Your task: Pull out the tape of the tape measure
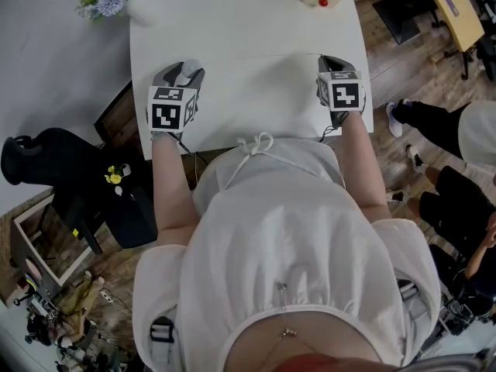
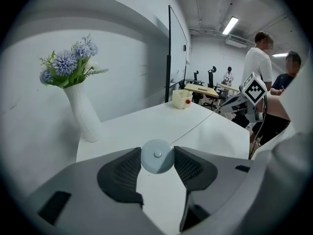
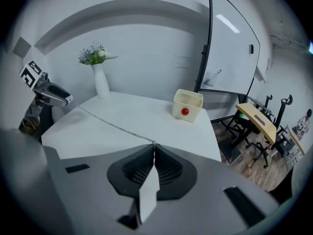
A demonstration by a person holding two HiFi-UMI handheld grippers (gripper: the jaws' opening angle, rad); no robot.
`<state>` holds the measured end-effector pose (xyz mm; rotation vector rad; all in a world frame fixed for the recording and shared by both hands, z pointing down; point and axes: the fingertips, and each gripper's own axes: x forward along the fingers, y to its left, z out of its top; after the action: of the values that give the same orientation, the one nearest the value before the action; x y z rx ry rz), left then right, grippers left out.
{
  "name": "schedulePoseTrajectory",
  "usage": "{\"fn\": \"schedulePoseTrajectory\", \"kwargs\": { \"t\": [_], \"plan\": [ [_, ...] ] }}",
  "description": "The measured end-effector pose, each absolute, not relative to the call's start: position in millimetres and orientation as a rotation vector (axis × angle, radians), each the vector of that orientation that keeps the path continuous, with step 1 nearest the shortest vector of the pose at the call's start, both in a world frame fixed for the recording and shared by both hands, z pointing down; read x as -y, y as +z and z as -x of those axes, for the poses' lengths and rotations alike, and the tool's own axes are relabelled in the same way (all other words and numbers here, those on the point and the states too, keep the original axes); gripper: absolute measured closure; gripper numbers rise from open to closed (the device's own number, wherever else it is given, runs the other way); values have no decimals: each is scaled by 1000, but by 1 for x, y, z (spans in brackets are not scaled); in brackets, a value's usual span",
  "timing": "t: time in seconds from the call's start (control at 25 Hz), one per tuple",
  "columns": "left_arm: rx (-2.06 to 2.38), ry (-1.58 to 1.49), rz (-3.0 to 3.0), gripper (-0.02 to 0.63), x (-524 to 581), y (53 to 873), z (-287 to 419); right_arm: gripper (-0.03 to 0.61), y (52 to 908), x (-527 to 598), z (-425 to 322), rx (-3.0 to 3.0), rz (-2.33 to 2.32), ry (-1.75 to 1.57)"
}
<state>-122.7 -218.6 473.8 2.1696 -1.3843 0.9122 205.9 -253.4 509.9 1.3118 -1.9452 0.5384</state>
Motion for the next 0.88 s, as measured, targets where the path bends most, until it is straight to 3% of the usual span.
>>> {"fn": "schedulePoseTrajectory", "kwargs": {
  "t": [0.88],
  "plan": [
    [1376,936,-2074,387,215,503,145,566,532,258,-239,1848,-1358,590]
  ]
}}
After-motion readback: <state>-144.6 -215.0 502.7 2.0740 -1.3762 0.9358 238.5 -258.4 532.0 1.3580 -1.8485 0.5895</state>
